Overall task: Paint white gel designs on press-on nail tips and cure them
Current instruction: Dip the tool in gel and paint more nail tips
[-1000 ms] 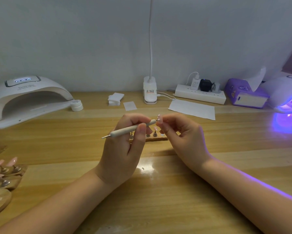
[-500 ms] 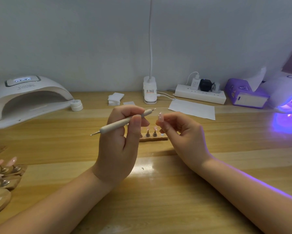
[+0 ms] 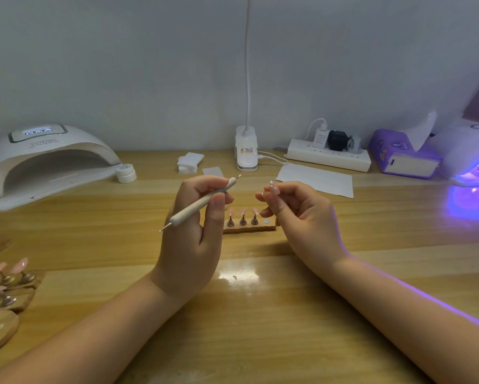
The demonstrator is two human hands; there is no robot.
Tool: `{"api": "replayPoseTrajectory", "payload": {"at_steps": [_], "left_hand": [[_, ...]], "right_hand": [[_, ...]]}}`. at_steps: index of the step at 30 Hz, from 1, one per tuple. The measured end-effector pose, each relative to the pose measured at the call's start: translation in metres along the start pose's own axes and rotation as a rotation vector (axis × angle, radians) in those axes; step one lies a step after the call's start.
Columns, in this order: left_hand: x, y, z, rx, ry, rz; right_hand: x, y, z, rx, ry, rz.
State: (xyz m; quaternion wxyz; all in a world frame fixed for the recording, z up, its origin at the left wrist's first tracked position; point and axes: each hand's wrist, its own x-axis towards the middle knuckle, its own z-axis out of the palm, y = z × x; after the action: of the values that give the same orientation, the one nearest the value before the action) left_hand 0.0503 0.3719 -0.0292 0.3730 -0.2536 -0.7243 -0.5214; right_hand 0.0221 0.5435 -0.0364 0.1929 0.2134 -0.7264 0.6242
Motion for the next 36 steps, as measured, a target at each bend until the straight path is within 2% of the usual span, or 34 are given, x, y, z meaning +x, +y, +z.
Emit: {"api": "replayPoseTrajectory", "payload": {"at_steps": [6, 12, 20, 36], "left_hand": [[-0.001, -0.006, -0.001, 0.041, -0.001, 0.007], [-0.001, -0.013, -0.005, 0.078, 0.029, -0.069], [-0.001, -0.02, -0.005, 0.056, 0.065, -0.164], [0.0, -0.02, -0.007, 0.059, 0.06, -0.227]], "right_hand": [[0.0, 0.001, -0.002, -0.043, 0.035, 0.001], [0.003, 0.006, -0.008, -0.321, 0.118, -0.011], [0.006, 0.018, -0.01, -0.59, 0.013, 0.219], [0.01, 0.023, -0.012, -0.675, -0.094, 0.314]]}}
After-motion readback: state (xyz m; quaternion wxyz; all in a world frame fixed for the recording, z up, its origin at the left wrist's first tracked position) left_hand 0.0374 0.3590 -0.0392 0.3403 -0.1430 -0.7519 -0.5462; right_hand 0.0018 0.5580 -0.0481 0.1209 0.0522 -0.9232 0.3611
